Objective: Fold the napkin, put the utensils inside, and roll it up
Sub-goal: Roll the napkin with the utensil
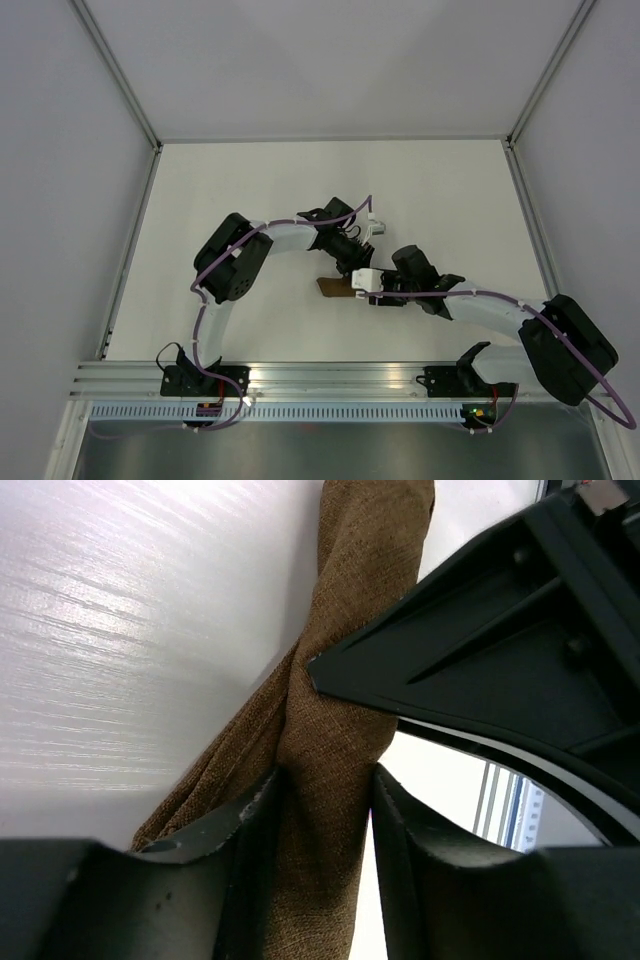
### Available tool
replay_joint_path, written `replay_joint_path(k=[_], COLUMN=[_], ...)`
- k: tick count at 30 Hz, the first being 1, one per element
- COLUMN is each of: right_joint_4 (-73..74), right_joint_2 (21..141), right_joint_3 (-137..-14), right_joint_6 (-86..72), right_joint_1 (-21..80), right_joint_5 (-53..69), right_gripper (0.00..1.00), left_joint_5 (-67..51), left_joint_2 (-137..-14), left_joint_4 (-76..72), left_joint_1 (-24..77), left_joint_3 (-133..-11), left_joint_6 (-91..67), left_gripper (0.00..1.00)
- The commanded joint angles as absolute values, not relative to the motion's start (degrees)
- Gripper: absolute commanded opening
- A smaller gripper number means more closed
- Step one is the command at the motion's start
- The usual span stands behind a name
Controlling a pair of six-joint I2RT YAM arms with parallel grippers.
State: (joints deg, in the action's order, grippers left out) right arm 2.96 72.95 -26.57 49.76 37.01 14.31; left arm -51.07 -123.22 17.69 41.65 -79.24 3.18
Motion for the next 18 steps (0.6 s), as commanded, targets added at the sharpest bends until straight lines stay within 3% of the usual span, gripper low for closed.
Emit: replay_joint_path(k=[1,4,7,11,18], right_joint_4=[3.8,5.4,7.5,11.2,16.0], right_joint_2=[74.4,75.3,76.4,77.6,79.9], right_joint_3=[-27.2,-27.9,-28.9,-30.6,-33.7], right_joint_6=[49.0,48.8,48.2,47.1,43.5], right_joint_1=[37.3,37.3,37.3,37.3,37.2], right_joint_5=[12.4,12.4,12.8,14.0,14.5], right_gripper=[0.39,0.28,0.22,0.2,0.19], left_joint_5=[-45.0,-44.2,-42.4,-36.2,-12.4], left_joint_2=[-123.4,-120.6,-117.7,-113.7,-104.2], left_joint_4=[21.7,20.0,18.7,16.8,14.2], left_joint_1=[41.7,41.2,40.3,38.4,35.3], left_joint_3=[-79.4,-79.5,-80.0,-79.8,-77.0], left_joint_6=[1.0,0.7,-1.6,-3.2,-7.2], left_gripper=[0.47,0.52,0.54,0.55,0.56])
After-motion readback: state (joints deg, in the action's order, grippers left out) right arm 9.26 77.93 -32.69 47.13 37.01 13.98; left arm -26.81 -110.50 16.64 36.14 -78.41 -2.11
